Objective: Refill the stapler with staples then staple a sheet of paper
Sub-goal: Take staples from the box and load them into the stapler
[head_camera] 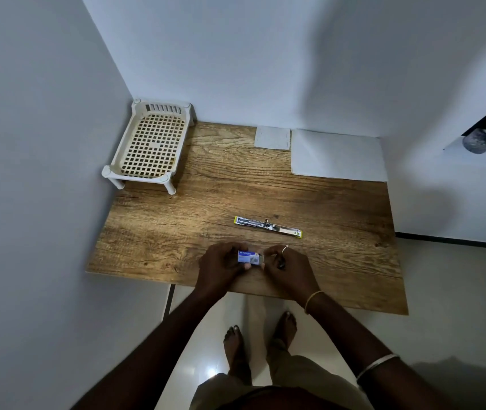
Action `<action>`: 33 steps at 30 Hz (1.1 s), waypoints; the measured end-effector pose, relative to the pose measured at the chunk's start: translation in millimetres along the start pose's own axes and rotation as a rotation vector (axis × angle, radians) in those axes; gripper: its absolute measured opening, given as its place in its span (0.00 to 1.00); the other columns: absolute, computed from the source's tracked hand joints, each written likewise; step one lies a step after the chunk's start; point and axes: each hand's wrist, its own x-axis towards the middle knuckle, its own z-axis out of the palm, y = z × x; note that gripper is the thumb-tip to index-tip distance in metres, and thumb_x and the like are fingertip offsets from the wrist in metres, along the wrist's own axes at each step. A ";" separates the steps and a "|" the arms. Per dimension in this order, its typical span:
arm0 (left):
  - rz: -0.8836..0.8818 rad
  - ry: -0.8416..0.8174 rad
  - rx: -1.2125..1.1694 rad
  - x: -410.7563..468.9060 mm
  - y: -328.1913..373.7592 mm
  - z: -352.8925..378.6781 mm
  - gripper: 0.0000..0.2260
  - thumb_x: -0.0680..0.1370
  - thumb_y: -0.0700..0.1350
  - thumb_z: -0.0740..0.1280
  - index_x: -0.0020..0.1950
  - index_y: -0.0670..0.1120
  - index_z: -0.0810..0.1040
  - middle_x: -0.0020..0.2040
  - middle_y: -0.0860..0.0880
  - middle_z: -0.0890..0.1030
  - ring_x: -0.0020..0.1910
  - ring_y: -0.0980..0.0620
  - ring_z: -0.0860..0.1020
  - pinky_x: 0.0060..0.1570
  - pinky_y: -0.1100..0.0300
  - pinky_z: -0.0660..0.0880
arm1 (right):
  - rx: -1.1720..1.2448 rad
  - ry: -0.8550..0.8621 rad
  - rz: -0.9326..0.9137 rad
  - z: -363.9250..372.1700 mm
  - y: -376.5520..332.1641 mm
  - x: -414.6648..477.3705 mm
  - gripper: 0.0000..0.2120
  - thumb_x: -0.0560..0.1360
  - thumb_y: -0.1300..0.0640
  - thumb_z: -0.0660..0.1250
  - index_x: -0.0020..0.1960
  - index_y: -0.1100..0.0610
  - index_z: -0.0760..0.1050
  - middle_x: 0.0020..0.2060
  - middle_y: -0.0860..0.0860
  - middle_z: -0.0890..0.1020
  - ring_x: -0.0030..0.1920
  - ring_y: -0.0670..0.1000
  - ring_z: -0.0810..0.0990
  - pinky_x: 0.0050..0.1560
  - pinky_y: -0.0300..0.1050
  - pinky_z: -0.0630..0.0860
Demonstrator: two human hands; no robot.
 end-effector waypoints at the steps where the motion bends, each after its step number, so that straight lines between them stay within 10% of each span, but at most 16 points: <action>1: 0.017 0.020 0.110 0.3 0.2 0.6 0.16 0.64 0.49 0.80 0.50 0.58 0.85 0.50 0.59 0.85 0.56 0.56 0.80 0.55 0.55 0.74 | -0.017 0.003 -0.004 3.0 1.9 -0.6 0.10 0.70 0.57 0.75 0.51 0.52 0.83 0.38 0.49 0.84 0.39 0.47 0.80 0.46 0.46 0.77; 15: 0.397 -0.184 0.669 10.6 13.4 1.9 0.22 0.73 0.59 0.71 0.65 0.56 0.80 0.59 0.52 0.79 0.61 0.47 0.74 0.55 0.49 0.71 | -0.103 0.009 -0.112 12.9 9.2 -2.2 0.06 0.72 0.58 0.72 0.49 0.53 0.84 0.41 0.52 0.85 0.43 0.52 0.82 0.45 0.49 0.77; 22: 0.427 -0.140 0.469 13.3 11.0 10.9 0.08 0.71 0.43 0.73 0.50 0.46 0.85 0.49 0.46 0.82 0.49 0.43 0.80 0.46 0.51 0.75 | -0.077 0.013 -0.051 13.3 8.6 -1.7 0.08 0.73 0.60 0.70 0.51 0.54 0.84 0.45 0.52 0.85 0.46 0.52 0.83 0.50 0.48 0.78; 33: 0.268 -0.115 0.288 4.5 -0.9 11.0 0.19 0.75 0.43 0.74 0.66 0.44 0.80 0.60 0.46 0.82 0.59 0.47 0.79 0.57 0.65 0.69 | -0.036 0.027 -0.125 15.8 1.7 -4.2 0.09 0.73 0.60 0.71 0.51 0.53 0.86 0.45 0.51 0.87 0.46 0.51 0.84 0.49 0.46 0.79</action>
